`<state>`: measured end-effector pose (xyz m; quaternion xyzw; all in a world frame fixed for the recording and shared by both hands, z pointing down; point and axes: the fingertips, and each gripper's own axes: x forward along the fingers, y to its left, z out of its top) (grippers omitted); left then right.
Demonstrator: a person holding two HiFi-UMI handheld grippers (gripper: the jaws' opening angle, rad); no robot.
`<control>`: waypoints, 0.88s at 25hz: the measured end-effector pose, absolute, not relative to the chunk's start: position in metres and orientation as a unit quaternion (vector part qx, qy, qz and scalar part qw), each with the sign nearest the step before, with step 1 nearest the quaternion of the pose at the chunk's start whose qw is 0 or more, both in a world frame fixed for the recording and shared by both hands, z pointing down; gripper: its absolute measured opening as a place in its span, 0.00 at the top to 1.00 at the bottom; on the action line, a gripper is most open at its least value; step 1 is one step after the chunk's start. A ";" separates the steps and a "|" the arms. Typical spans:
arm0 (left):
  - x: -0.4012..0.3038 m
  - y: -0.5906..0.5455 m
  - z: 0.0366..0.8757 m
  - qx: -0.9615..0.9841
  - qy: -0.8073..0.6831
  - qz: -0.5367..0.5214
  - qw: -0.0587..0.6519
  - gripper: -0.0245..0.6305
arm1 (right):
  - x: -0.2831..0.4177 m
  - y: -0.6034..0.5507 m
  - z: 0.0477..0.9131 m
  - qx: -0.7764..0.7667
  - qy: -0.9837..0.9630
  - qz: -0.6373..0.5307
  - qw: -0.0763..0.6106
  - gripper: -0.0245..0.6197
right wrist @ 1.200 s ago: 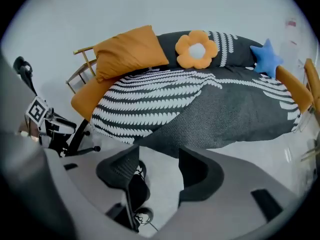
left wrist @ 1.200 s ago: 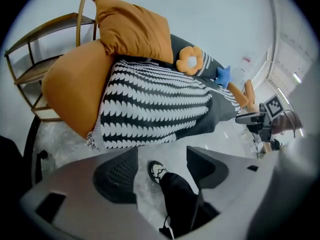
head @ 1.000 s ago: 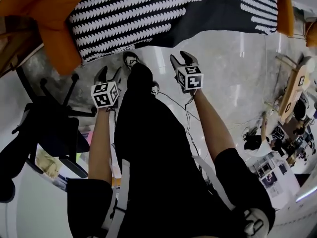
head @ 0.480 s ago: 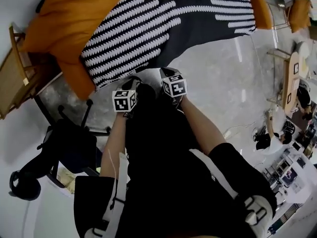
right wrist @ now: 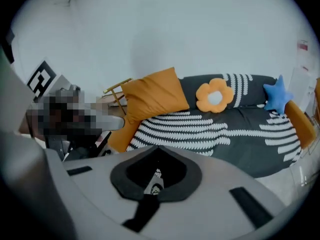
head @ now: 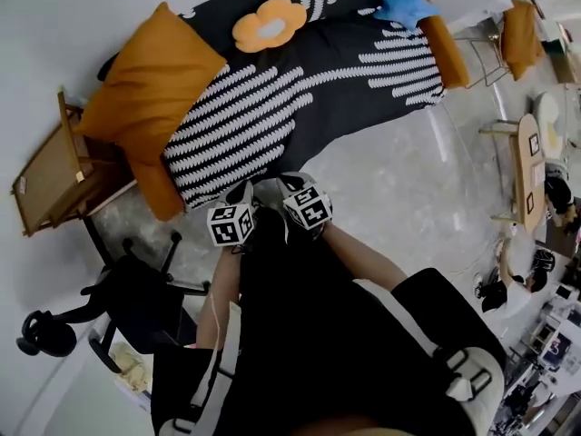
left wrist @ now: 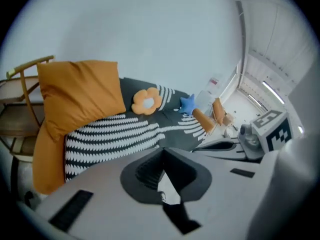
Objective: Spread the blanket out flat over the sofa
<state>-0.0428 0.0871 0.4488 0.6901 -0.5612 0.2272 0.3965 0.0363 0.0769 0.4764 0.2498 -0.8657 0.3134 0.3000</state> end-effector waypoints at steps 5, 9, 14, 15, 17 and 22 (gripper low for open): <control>-0.016 0.065 0.376 0.724 -0.568 0.201 0.337 0.93 | 0.065 0.046 0.409 0.288 -0.882 0.282 0.243 0.95; 0.009 0.037 0.310 0.744 -0.583 0.151 0.288 0.93 | 0.089 0.013 0.350 0.328 -0.892 0.247 0.189 0.95; 0.033 0.003 0.251 0.772 -0.582 0.122 0.224 0.93 | 0.112 -0.021 0.279 0.368 -0.896 0.220 0.117 0.95; 0.037 -0.003 0.241 0.778 -0.580 0.126 0.206 0.93 | 0.117 -0.026 0.266 0.373 -0.898 0.208 0.108 0.95; 0.045 -0.014 0.216 0.790 -0.577 0.136 0.155 0.93 | 0.126 -0.037 0.240 0.381 -0.903 0.177 0.093 0.95; 0.047 -0.029 0.150 0.801 -0.582 0.108 0.090 0.93 | 0.137 -0.048 0.185 0.398 -0.909 0.102 0.065 0.95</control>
